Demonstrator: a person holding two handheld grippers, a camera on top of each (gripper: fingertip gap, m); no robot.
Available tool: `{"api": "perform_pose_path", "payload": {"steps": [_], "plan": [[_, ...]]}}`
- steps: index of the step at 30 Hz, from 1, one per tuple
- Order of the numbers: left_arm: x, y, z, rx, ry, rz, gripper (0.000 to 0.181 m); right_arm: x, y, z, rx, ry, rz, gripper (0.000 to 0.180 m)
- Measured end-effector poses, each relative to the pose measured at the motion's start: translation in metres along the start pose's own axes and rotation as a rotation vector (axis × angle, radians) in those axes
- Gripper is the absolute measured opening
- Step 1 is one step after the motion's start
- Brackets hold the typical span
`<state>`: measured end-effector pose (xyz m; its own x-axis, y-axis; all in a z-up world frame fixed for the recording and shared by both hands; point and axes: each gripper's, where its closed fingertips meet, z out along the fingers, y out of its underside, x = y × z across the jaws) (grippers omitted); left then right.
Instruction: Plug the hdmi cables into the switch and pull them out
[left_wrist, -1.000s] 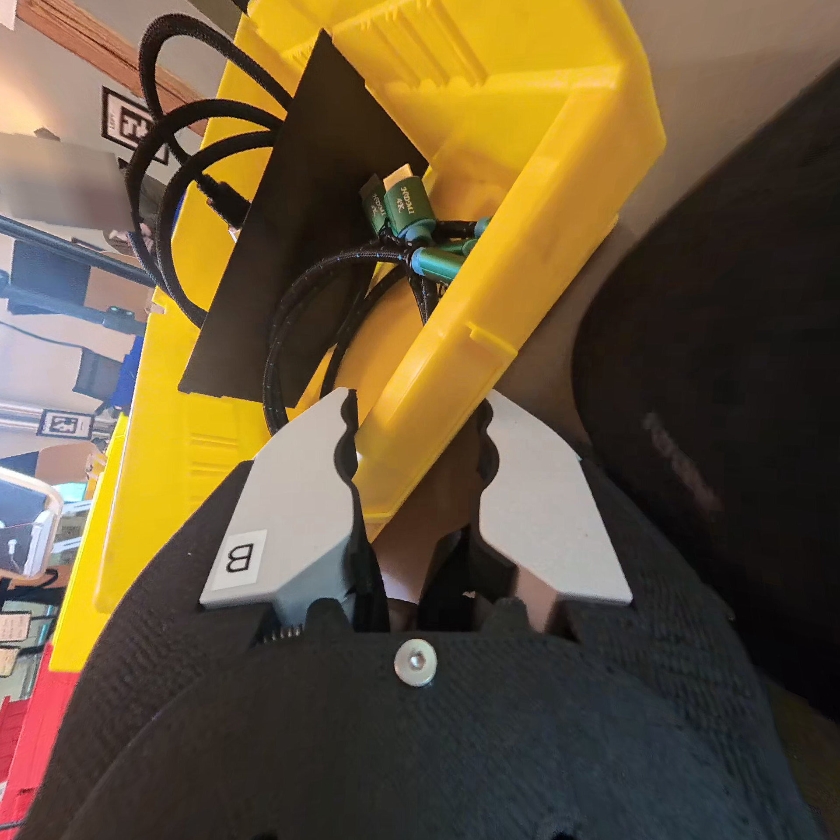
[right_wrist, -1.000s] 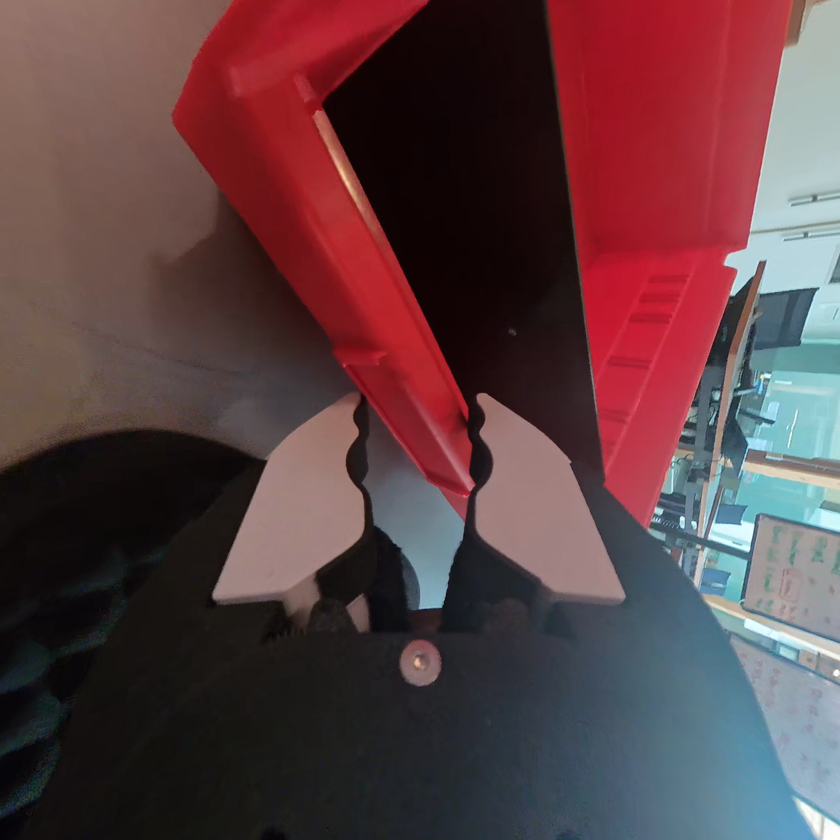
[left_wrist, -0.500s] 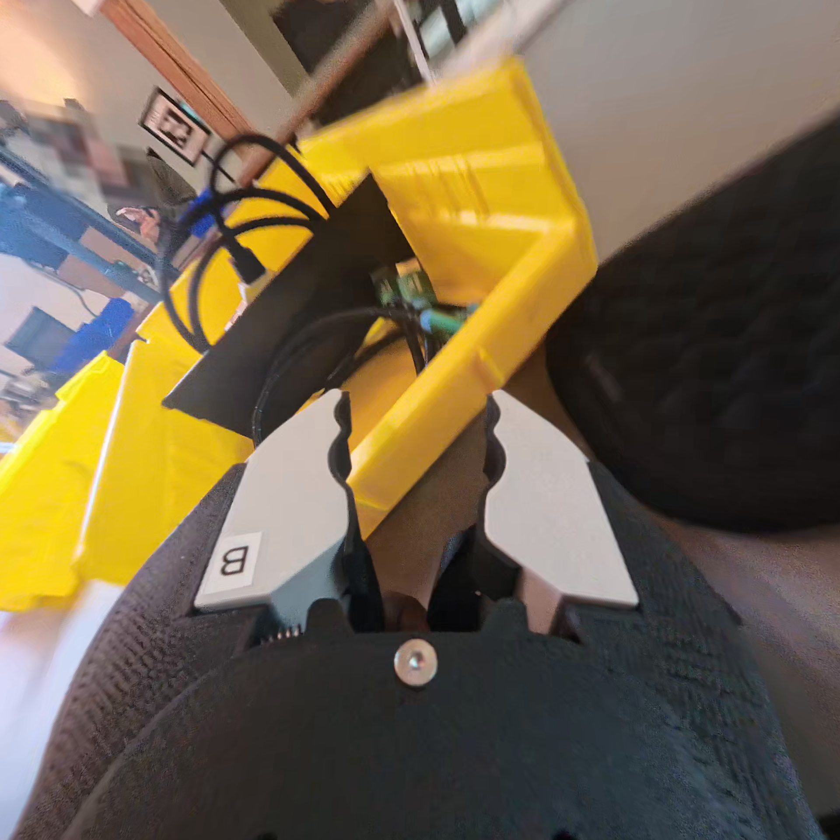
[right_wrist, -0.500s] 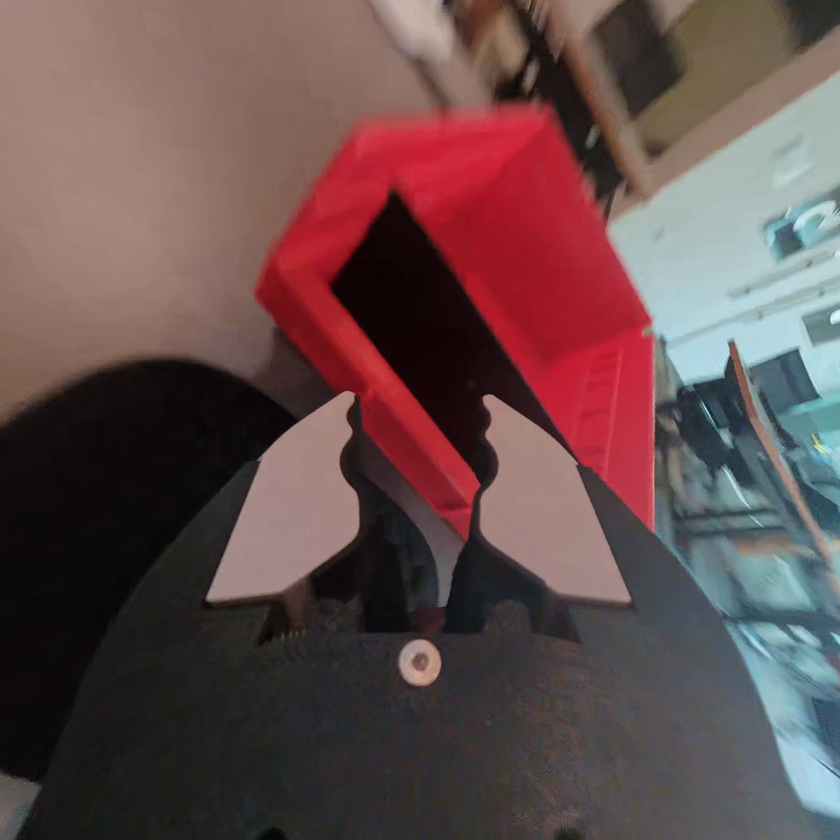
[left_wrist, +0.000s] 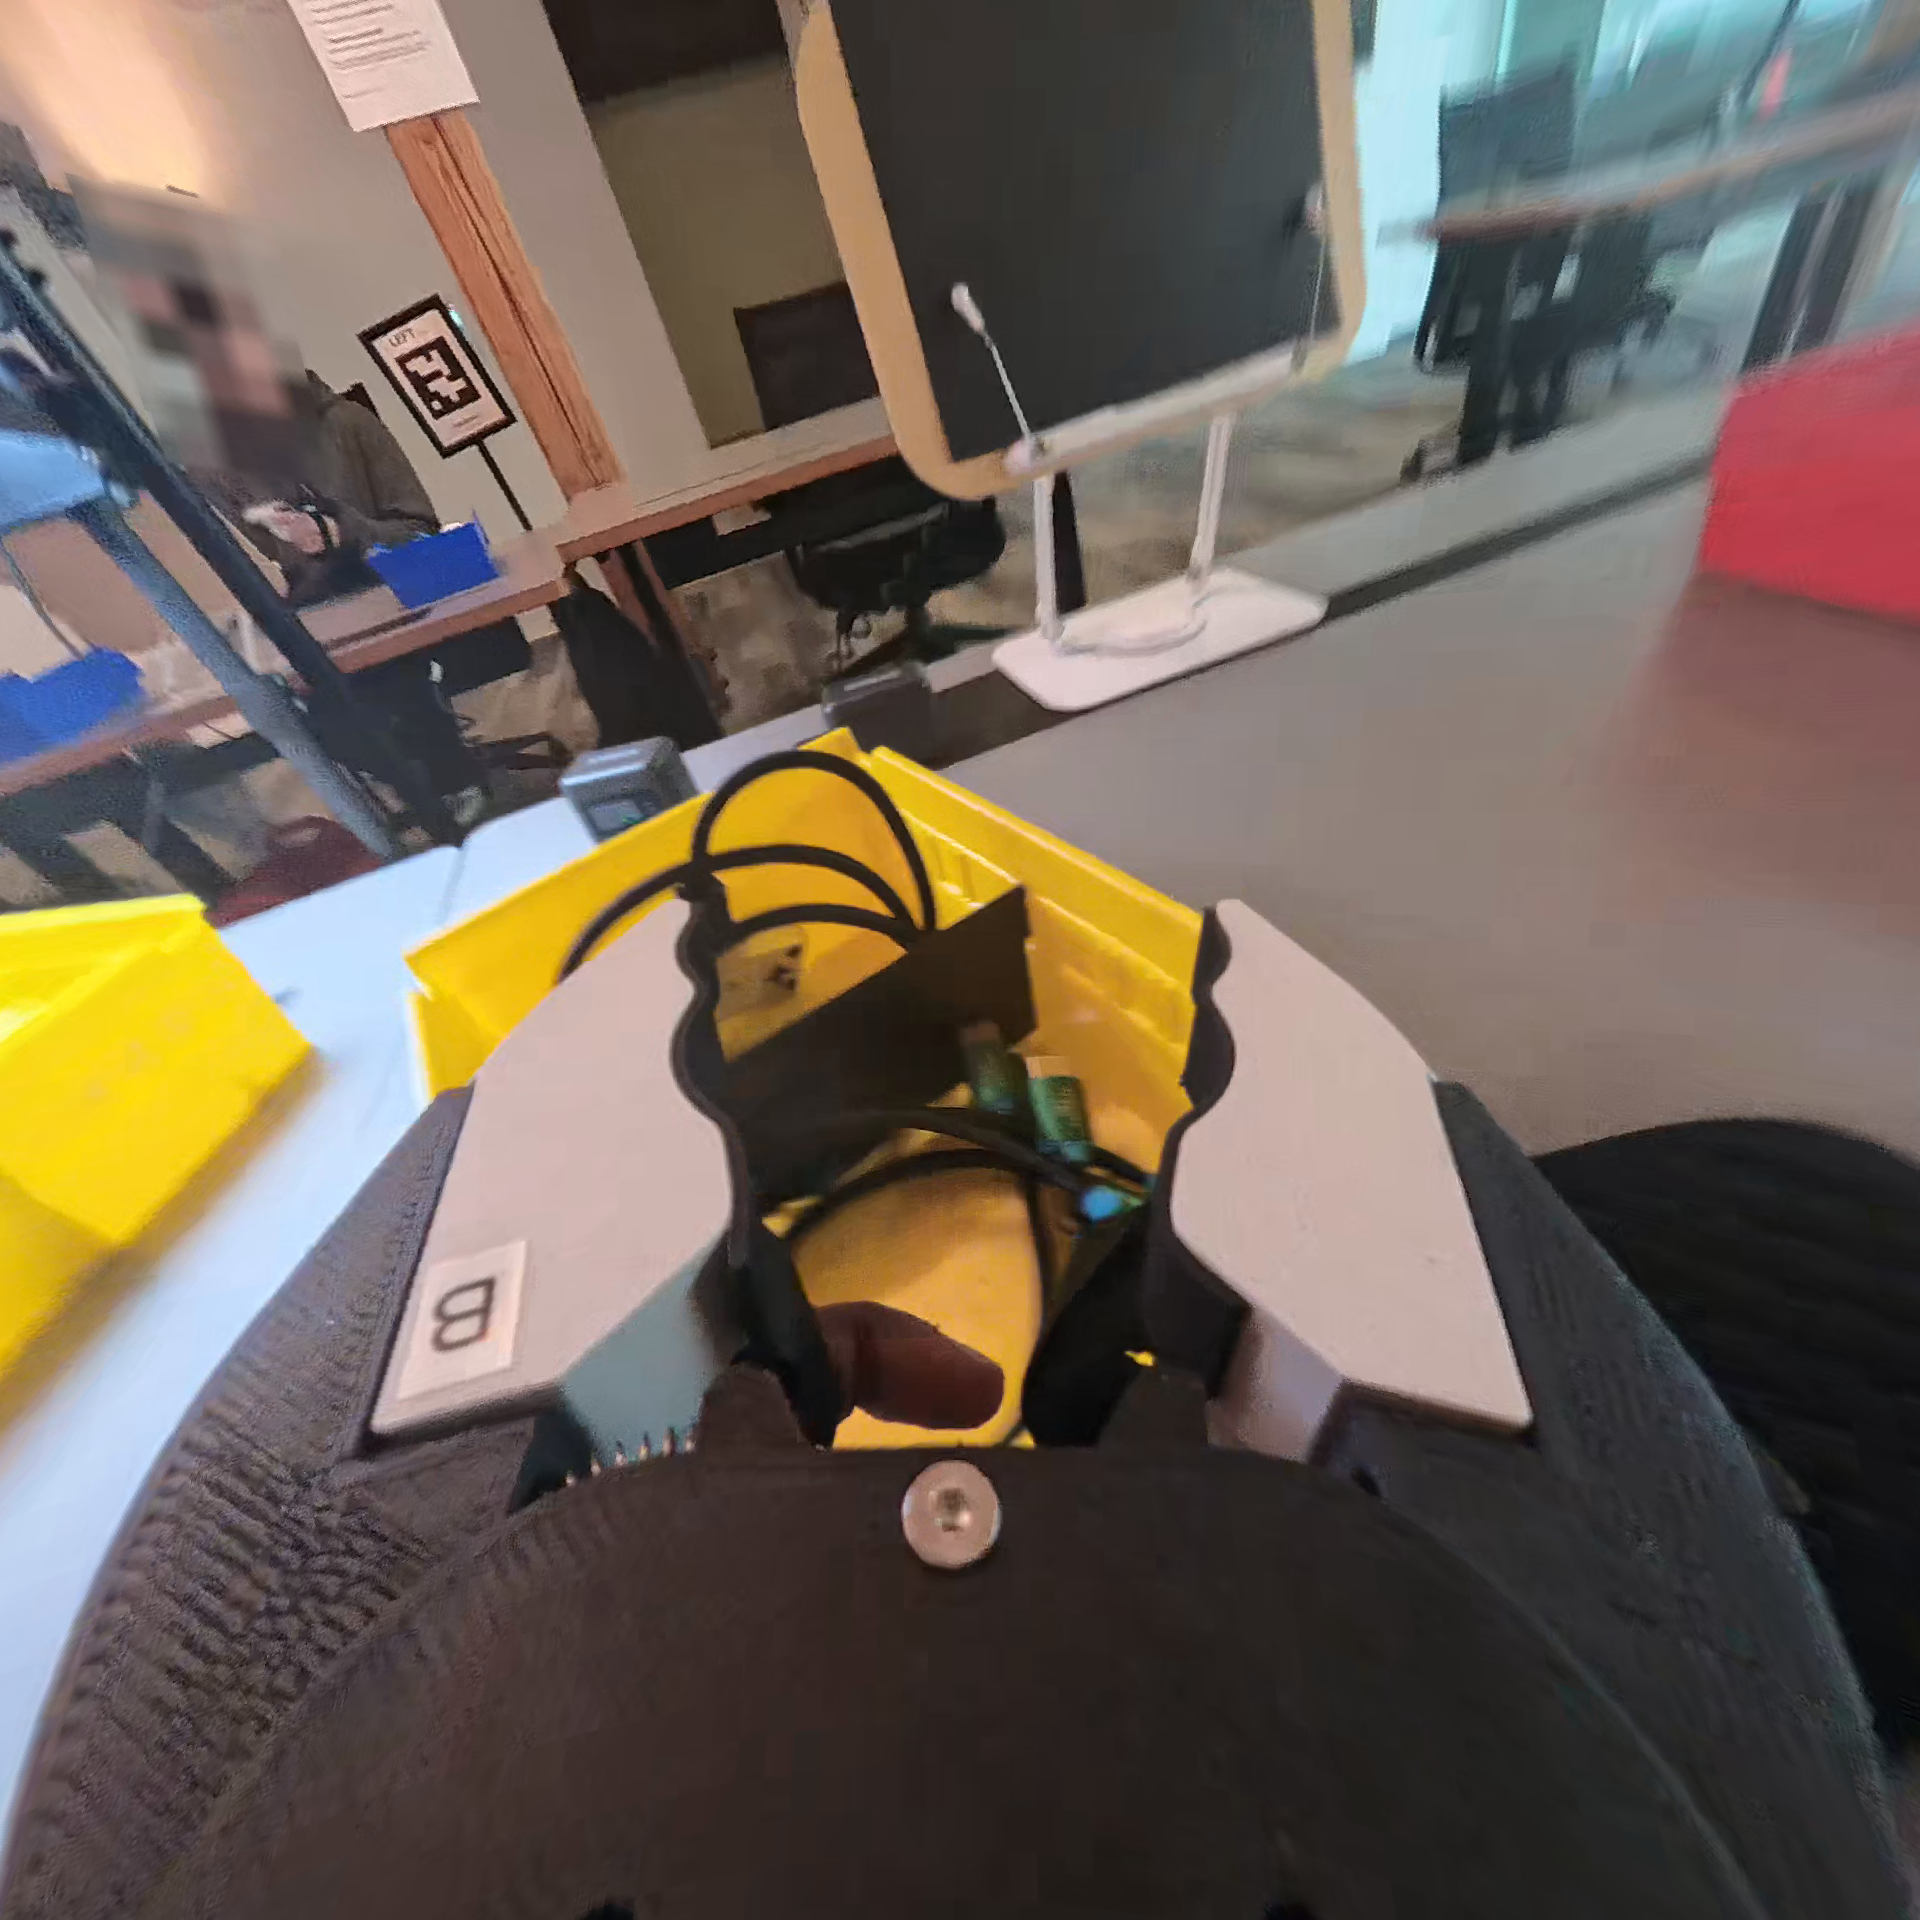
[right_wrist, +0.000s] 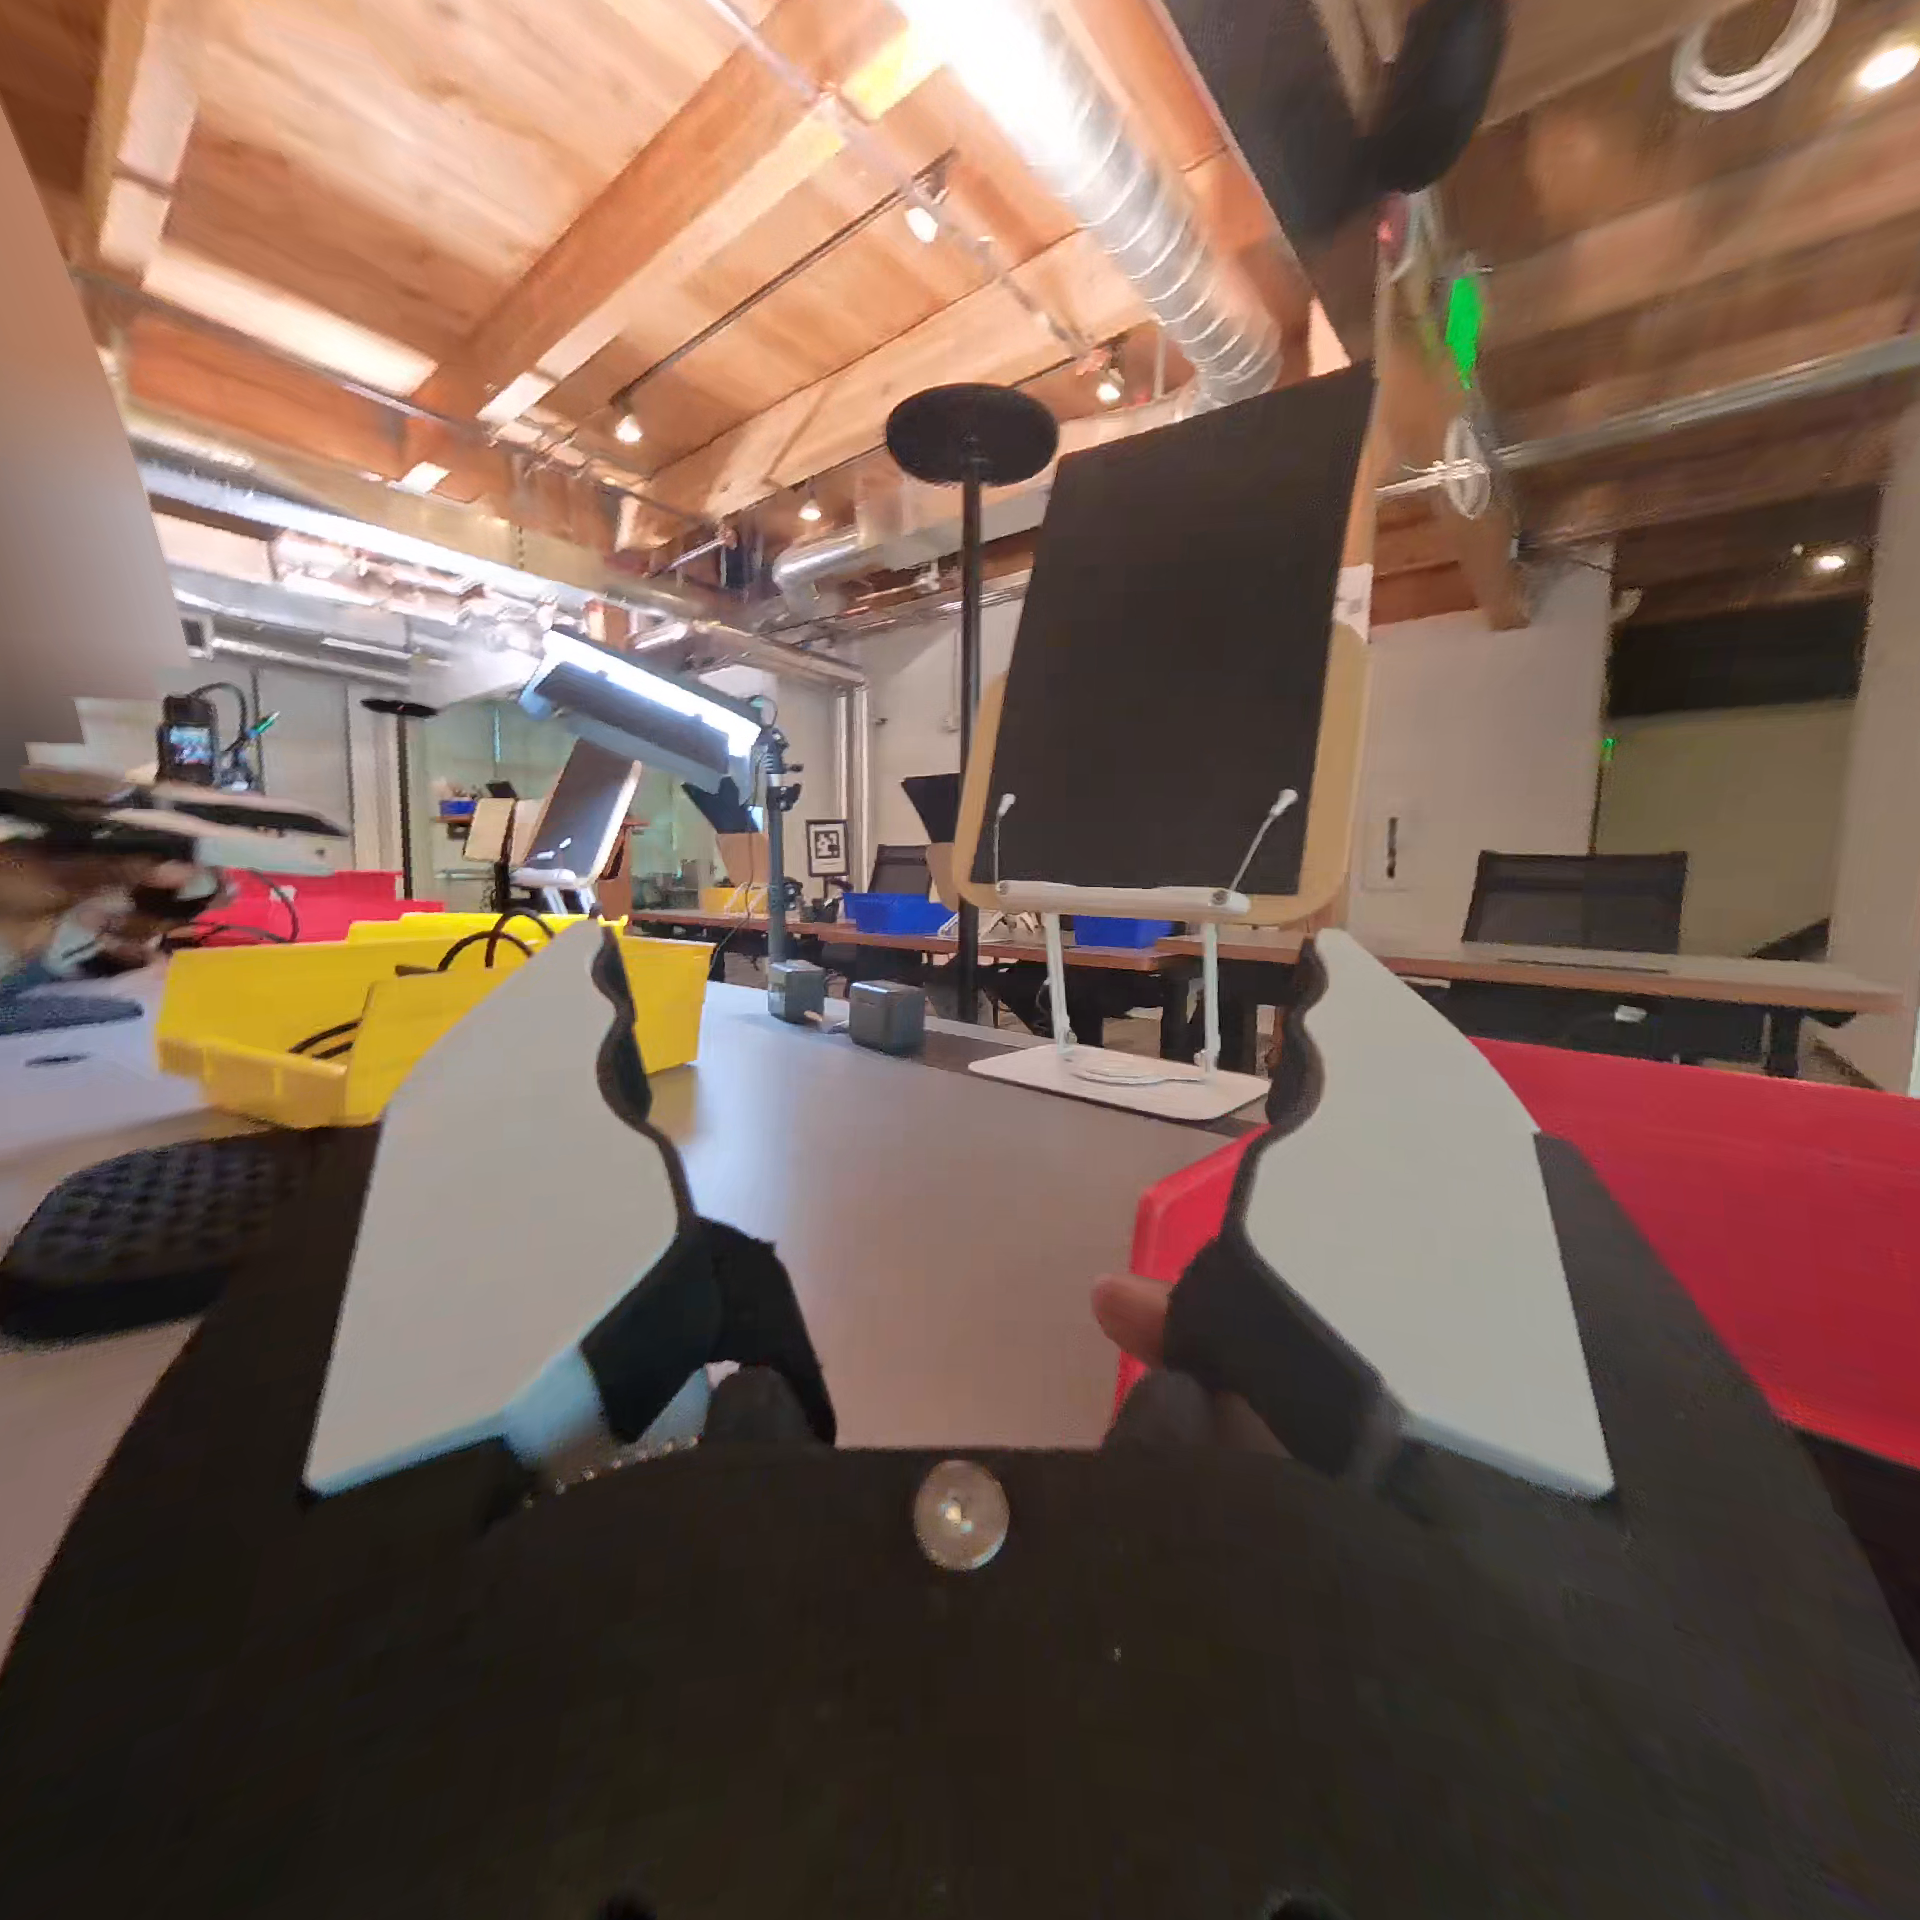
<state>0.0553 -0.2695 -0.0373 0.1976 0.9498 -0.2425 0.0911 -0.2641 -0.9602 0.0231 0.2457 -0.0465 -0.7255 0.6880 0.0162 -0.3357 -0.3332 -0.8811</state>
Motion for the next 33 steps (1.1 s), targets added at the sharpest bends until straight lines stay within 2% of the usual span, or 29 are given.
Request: {"api": "perform_pose_path", "payload": {"steps": [3, 6, 9, 16, 19, 22, 27, 31, 32, 33], "plan": [[-0.025, 0.011, 0.034, -0.197, -0.027, 0.31, 0.08, -0.011, 0.005, 0.004, -0.013, -0.032, -0.035, 0.117], [-0.049, 0.04, 0.063, -0.451, -0.004, 0.621, 0.074, -0.009, 0.003, 0.003, 0.002, -0.021, -0.036, 0.117], [-0.073, 0.049, 0.086, -0.559, -0.013, 0.813, 0.073, -0.005, -0.001, 0.001, 0.03, -0.006, -0.015, 0.116], [-0.08, 0.064, 0.131, -0.642, 0.114, 0.839, 0.071, -0.005, 0.002, 0.001, 0.015, -0.004, -0.031, 0.112], [-0.087, 0.076, 0.143, -0.704, 0.135, 0.917, 0.072, -0.006, 0.005, 0.002, -0.003, -0.007, -0.046, 0.112], [-0.084, 0.071, 0.155, -0.653, 0.164, 0.94, 0.072, -0.004, 0.005, 0.002, 0.0, 0.0, -0.037, 0.111], [-0.079, 0.071, 0.171, -0.602, 0.211, 0.868, 0.064, -0.004, 0.006, 0.002, -0.005, -0.002, -0.035, 0.108], [-0.079, 0.072, 0.178, -0.556, 0.195, 0.819, 0.047, -0.004, 0.007, 0.002, -0.01, -0.003, -0.028, 0.103], [-0.081, 0.067, 0.179, -0.531, 0.162, 0.807, 0.029, -0.003, 0.007, 0.002, -0.009, -0.001, -0.024, 0.102], [-0.083, 0.065, 0.179, -0.526, 0.142, 0.808, 0.023, -0.003, 0.007, 0.002, -0.009, 0.001, -0.019, 0.102]]}}
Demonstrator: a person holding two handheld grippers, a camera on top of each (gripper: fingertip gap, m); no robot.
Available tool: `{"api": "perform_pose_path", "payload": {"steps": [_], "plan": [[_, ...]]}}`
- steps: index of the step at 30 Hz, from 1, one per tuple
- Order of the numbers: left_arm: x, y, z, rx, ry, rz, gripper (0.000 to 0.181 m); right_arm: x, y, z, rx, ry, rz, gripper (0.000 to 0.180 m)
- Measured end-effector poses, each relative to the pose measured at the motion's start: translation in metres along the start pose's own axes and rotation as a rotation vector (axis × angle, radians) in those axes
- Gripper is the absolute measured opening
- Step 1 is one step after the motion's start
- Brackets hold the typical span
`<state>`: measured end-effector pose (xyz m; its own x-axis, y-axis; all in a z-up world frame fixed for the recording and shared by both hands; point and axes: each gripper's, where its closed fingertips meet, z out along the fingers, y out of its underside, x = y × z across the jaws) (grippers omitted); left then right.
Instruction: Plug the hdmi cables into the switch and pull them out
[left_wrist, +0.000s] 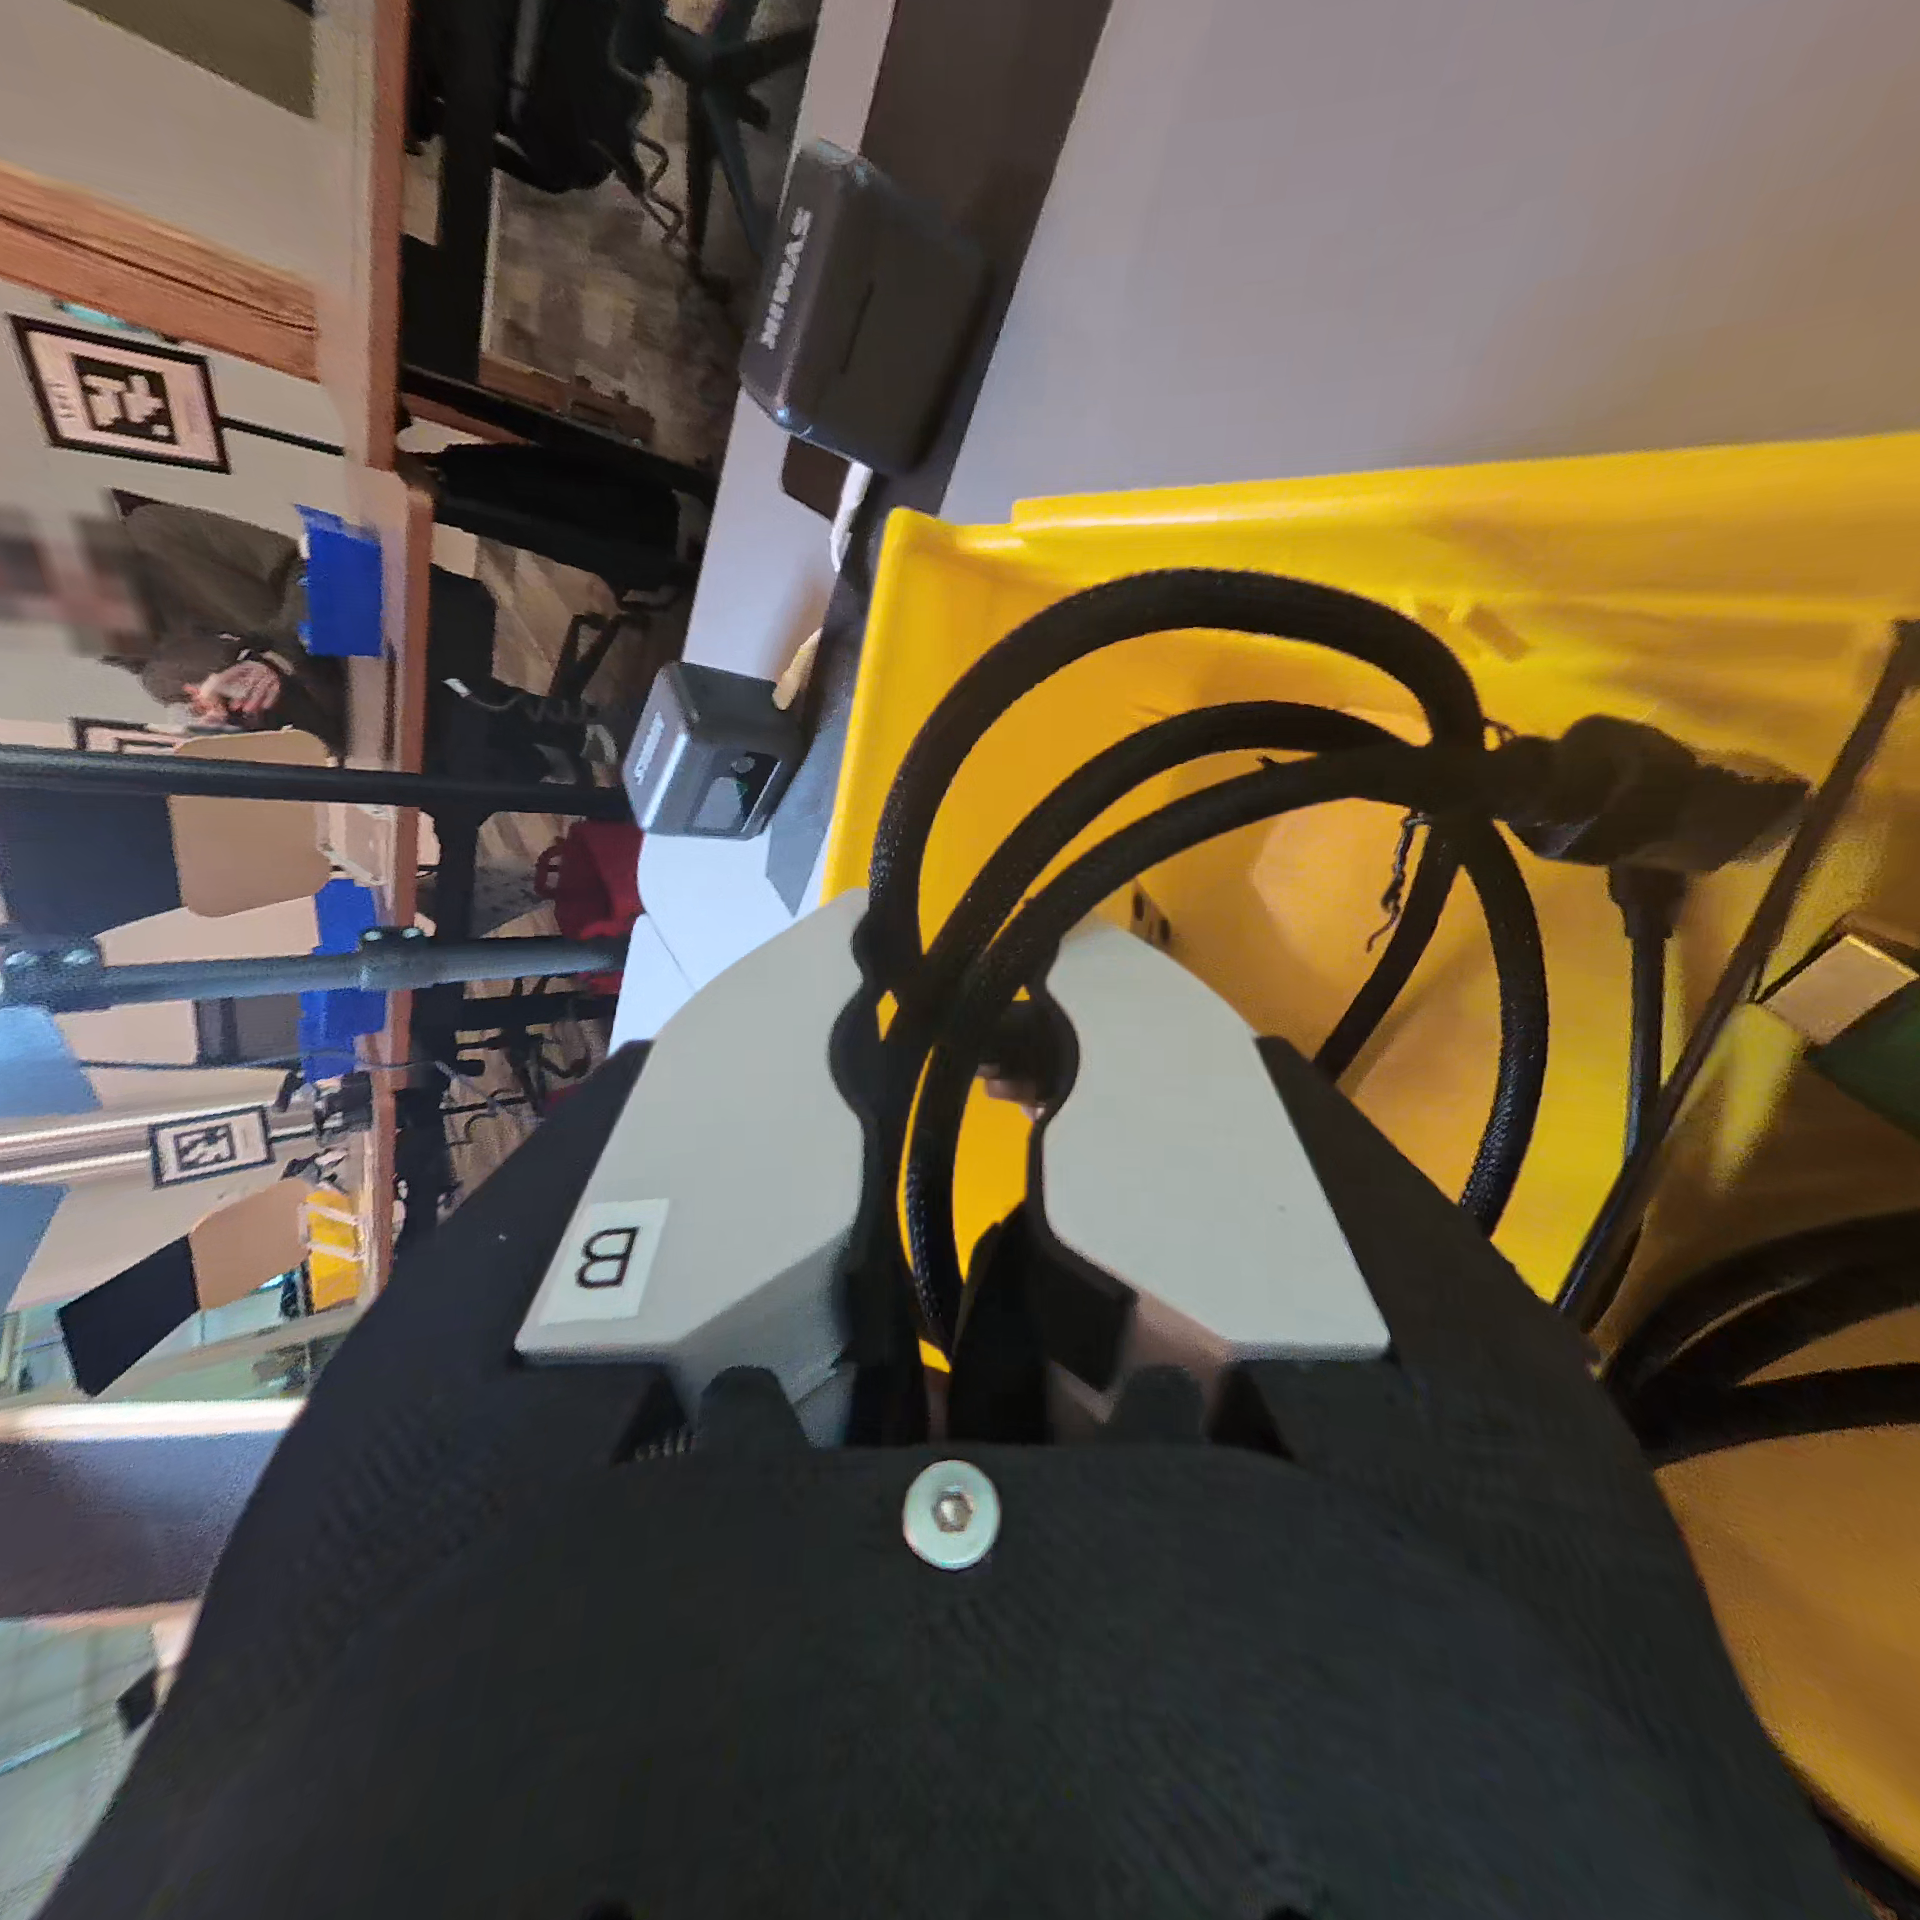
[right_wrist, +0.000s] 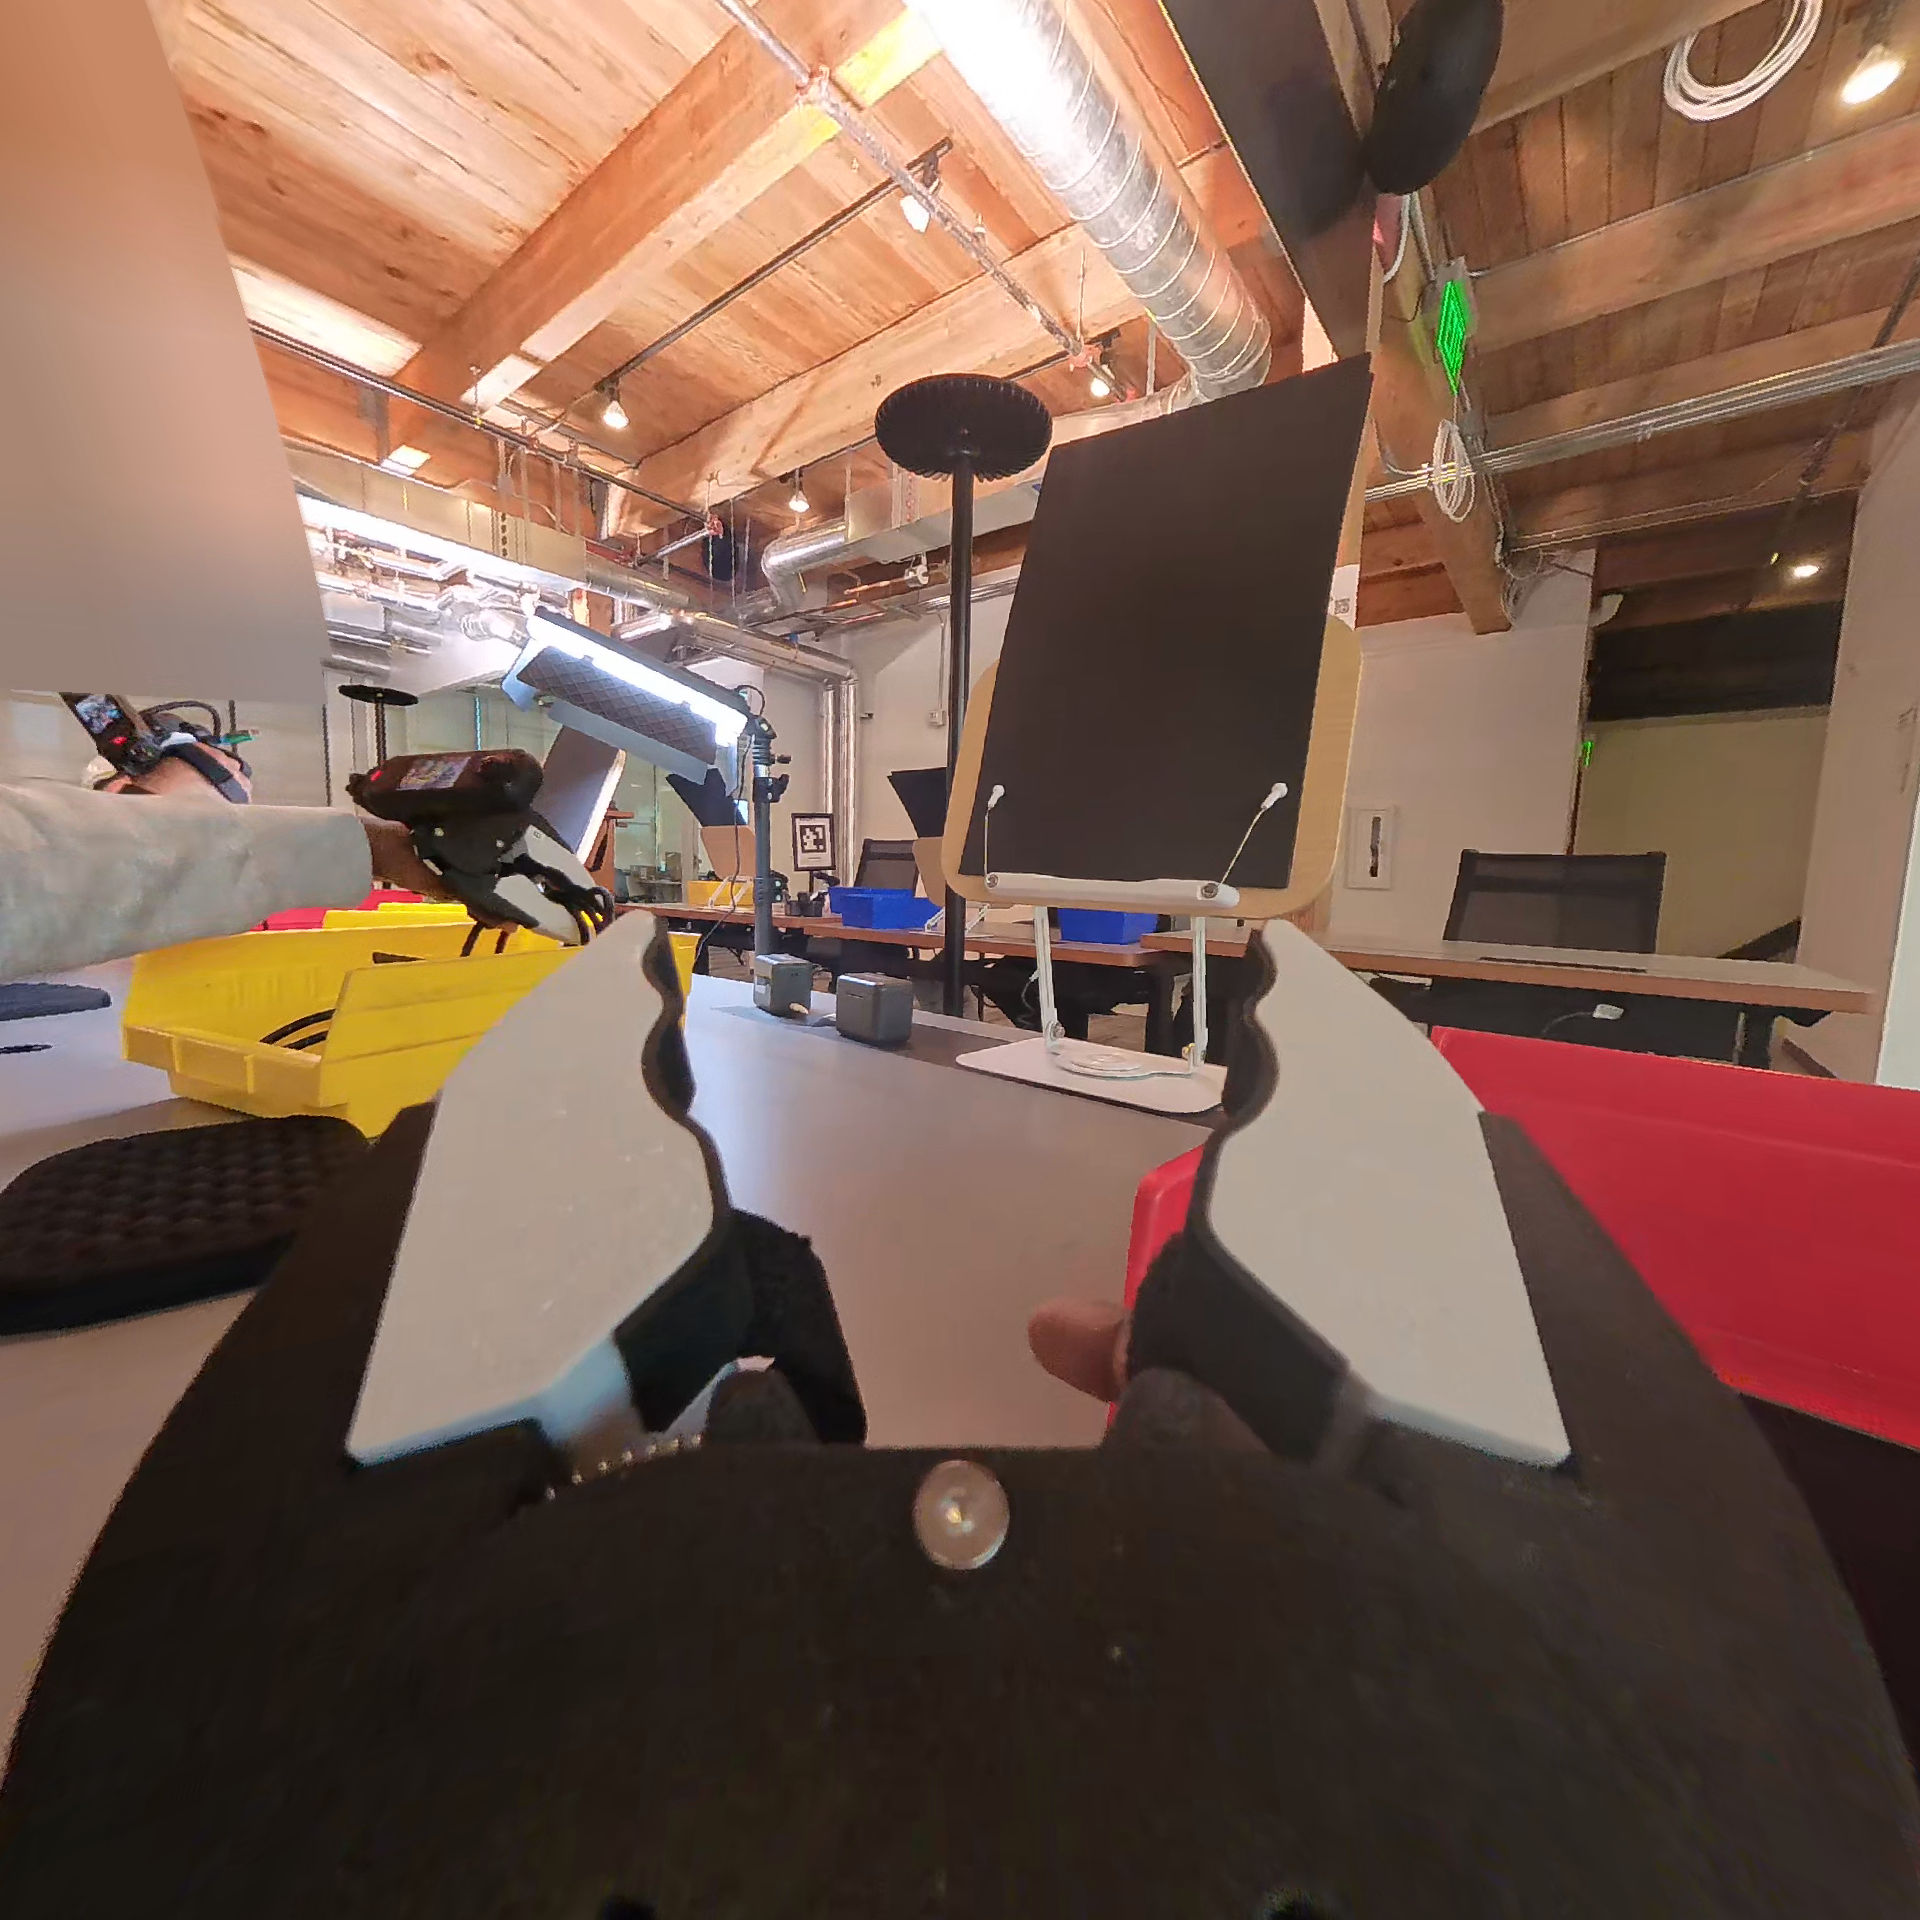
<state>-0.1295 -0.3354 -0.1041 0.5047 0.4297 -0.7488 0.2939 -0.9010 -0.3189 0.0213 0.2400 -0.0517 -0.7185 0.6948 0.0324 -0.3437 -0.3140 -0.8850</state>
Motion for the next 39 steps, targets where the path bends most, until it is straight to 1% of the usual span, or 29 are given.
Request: {"api": "perform_pose_path", "payload": {"steps": [4, 6, 9, 12, 15, 18, 19, 22, 24, 26, 28, 30, 32, 33, 34, 35, 36, 38, 39], "plan": [[-0.015, 0.008, -0.015, -0.058, -0.066, 0.024, 0.016, 0.001, 0.0, 0.0, 0.0, 0.005, 0.007, 0.1], [-0.032, 0.005, -0.033, -0.028, -0.129, -0.008, 0.013, 0.001, 0.0, 0.0, -0.002, 0.007, 0.006, 0.099], [-0.067, -0.005, -0.074, 0.066, -0.268, -0.114, 0.012, 0.002, 0.001, 0.0, -0.006, 0.009, 0.003, 0.099], [-0.097, -0.03, -0.127, 0.301, -0.417, -0.304, 0.011, 0.002, 0.002, 0.001, -0.013, 0.009, 0.0, 0.097], [-0.103, -0.063, -0.174, 0.549, -0.461, -0.436, 0.011, 0.002, 0.003, 0.001, -0.016, 0.015, -0.003, 0.093], [-0.088, -0.106, -0.211, 0.811, -0.399, -0.529, 0.012, -0.003, 0.006, 0.01, -0.052, 0.025, 0.012, 0.082], [-0.08, -0.12, -0.221, 0.895, -0.365, -0.556, 0.013, -0.01, 0.007, 0.018, -0.071, 0.011, 0.044, 0.083], [-0.049, -0.161, -0.245, 1.164, -0.238, -0.653, 0.013, -0.05, 0.001, 0.053, -0.074, -0.121, 0.225, 0.079], [-0.028, -0.186, -0.254, 1.335, -0.13, -0.734, 0.011, -0.081, -0.004, 0.08, -0.077, -0.254, 0.348, 0.079], [-0.011, -0.209, -0.259, 1.499, -0.011, -0.836, 0.01, -0.107, 0.003, 0.107, -0.108, -0.376, 0.427, 0.082], [0.006, -0.229, -0.255, 1.626, 0.097, -0.932, 0.008, -0.138, 0.023, 0.125, -0.131, -0.516, 0.422, 0.086], [0.022, -0.243, -0.239, 1.709, 0.19, -1.038, 0.008, -0.166, 0.054, 0.135, -0.152, -0.623, 0.395, 0.092], [0.038, -0.253, -0.22, 1.786, 0.32, -1.157, 0.007, -0.186, 0.078, 0.139, -0.128, -0.691, 0.501, 0.09], [0.044, -0.257, -0.21, 1.803, 0.419, -1.239, 0.008, -0.188, 0.084, 0.143, -0.092, -0.687, 0.597, 0.085], [0.051, -0.261, -0.2, 1.801, 0.499, -1.291, 0.01, -0.19, 0.082, 0.146, -0.072, -0.698, 0.703, 0.084], [0.058, -0.265, -0.188, 1.77, 0.538, -1.321, 0.009, -0.191, 0.073, 0.147, -0.05, -0.723, 0.756, 0.079], [0.064, -0.267, -0.176, 1.727, 0.536, -1.335, 0.007, -0.188, 0.071, 0.15, -0.036, -0.689, 0.728, 0.075], [0.069, -0.27, -0.16, 1.668, 0.527, -1.343, 0.007, -0.178, 0.087, 0.156, -0.056, -0.544, 0.545, 0.062], [0.072, -0.272, -0.157, 1.656, 0.54, -1.345, 0.007, -0.174, 0.099, 0.157, -0.101, -0.492, 0.462, 0.041]]}}
